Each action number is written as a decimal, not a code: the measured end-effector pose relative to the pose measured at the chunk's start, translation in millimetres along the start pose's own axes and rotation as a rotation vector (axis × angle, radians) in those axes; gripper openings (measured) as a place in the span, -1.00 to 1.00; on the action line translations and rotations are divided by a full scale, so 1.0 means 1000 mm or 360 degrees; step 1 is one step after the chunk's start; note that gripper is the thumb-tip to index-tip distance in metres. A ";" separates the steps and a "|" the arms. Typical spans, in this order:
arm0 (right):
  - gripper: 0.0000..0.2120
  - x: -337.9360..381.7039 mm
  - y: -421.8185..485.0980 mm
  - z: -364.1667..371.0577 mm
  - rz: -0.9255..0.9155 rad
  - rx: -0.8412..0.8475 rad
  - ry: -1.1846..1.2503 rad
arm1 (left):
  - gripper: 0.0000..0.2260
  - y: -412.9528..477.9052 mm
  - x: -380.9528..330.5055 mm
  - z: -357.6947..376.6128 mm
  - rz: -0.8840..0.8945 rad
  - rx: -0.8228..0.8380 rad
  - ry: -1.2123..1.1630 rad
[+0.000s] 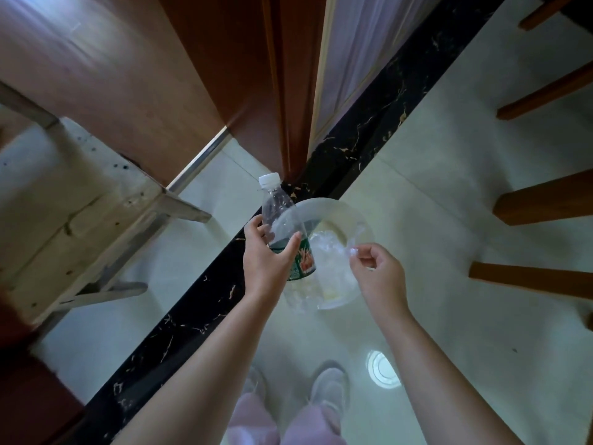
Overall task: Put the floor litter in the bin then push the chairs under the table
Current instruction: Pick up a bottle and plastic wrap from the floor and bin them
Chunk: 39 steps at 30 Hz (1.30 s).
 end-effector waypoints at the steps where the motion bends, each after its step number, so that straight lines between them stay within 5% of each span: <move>1: -0.79 -0.005 0.004 0.002 -0.0003 0.0003 -0.0013 | -0.39 0.003 0.005 0.006 0.0007 -0.0003 0.0007; 10: -0.92 -0.059 0.034 0.027 0.0023 0.0025 -0.0157 | -0.36 0.022 0.066 0.053 -0.0034 0.0064 0.0099; 18: -0.84 -0.065 0.019 0.018 -0.0059 -0.0006 -0.0372 | -0.31 0.008 0.070 0.056 -0.0002 0.0257 0.0319; 33: -0.76 0.049 -0.149 -0.076 -0.0391 -0.0375 -0.0663 | -0.63 -0.122 -0.132 -0.043 0.0937 0.0273 0.0951; 39: -0.72 0.085 -0.229 -0.117 -0.0460 -0.0596 -0.0774 | -0.60 -0.183 -0.202 -0.071 0.1189 0.0403 0.1004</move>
Point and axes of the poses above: each hand's wrist, its own y-axis towards the middle knuckle, its own z-axis out of the palm, x = y × z, the point moved 7 cm from there along y, towards the middle knuckle, and after that the axes turned 11 degrees about z, right-handed, at the moved point
